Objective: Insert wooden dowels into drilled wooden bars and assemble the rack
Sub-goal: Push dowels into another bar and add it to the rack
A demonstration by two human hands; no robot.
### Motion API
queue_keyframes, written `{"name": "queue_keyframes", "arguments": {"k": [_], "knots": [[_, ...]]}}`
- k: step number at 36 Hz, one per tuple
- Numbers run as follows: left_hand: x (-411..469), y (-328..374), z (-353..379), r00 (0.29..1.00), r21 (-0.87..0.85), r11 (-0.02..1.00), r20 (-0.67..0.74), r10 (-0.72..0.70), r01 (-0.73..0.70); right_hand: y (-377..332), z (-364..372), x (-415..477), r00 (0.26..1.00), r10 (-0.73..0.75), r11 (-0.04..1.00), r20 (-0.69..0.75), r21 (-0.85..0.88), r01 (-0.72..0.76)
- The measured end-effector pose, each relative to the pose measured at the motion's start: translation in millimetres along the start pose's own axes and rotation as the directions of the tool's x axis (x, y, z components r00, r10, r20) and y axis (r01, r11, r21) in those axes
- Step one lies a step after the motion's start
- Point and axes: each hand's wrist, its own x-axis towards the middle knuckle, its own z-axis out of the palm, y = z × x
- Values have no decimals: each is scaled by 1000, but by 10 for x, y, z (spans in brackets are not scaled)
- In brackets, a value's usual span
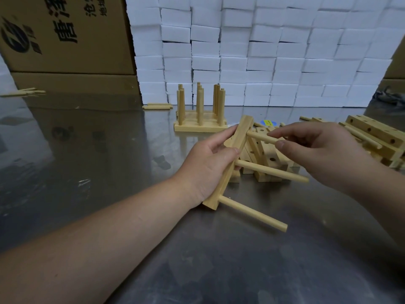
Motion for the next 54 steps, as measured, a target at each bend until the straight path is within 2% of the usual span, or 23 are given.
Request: {"name": "queue_keyframes", "arguments": {"k": [10,17,28,34,39,48,54], "knots": [[-2,6,4,1000,-4,1000,3,3,-3,30,9,-17,999,-1,1000,-37,15,2],[-9,7,0,999,28,999,32,27,-28,2,10,-19,993,-1,999,-115,-44,-4],[-13,6,17,996,56,997,75,49,-53,9,44,-31,999,-35,996,-10,-85,34],[-30,13,28,992,137,986,90,84,-96,-5,11,-28,996,-88,982,-7,-170,85],[-47,38,45,992,118,988,93,87,-98,-31,7,-45,991,-132,973,-21,-193,125],[-29,50,39,993,100,991,81,80,-88,-19,36,-47,992,-102,960,-71,-270,79],[-12,53,32,997,100,993,65,52,-58,-56,55,-62,971,-217,903,-98,-398,162]]}}
